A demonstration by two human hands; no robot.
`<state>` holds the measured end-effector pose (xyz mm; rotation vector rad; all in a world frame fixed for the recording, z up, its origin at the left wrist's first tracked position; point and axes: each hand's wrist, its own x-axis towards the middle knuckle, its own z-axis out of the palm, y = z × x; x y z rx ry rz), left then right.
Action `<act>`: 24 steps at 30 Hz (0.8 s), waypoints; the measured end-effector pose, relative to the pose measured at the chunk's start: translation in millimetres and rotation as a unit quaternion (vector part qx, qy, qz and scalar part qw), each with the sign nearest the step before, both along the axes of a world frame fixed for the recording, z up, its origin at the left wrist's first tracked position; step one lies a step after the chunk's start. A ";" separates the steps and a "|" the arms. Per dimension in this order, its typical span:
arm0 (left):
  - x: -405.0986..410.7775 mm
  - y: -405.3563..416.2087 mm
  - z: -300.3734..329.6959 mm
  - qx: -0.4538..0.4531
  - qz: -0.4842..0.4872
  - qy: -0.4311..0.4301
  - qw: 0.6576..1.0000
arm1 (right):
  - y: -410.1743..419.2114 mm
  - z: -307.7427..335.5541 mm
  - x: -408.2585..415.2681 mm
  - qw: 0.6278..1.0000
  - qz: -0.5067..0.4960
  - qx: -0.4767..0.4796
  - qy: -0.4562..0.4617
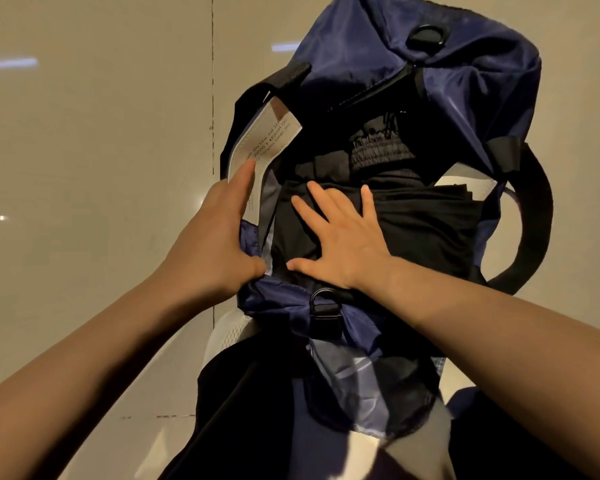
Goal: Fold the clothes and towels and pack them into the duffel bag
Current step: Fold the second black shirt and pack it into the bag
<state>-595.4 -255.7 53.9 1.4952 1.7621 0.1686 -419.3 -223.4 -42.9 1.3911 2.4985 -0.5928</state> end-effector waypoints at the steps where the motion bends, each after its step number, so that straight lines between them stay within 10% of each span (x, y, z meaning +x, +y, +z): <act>1: -0.4 0.8 1.9 0.001 -0.002 0.002 1.000 | 6.2 1.3 -2.2 1.000 0.001 -0.001 -0.012; 19: -4.5 -1.7 19.3 -0.017 -0.035 0.005 0.999 | 23.9 -2.8 -13.0 0.992 0.039 0.004 -0.119; 24: -4.9 -0.7 19.1 -0.032 -0.029 0.023 0.999 | 3.8 0.3 -9.7 1.000 0.005 0.024 -0.004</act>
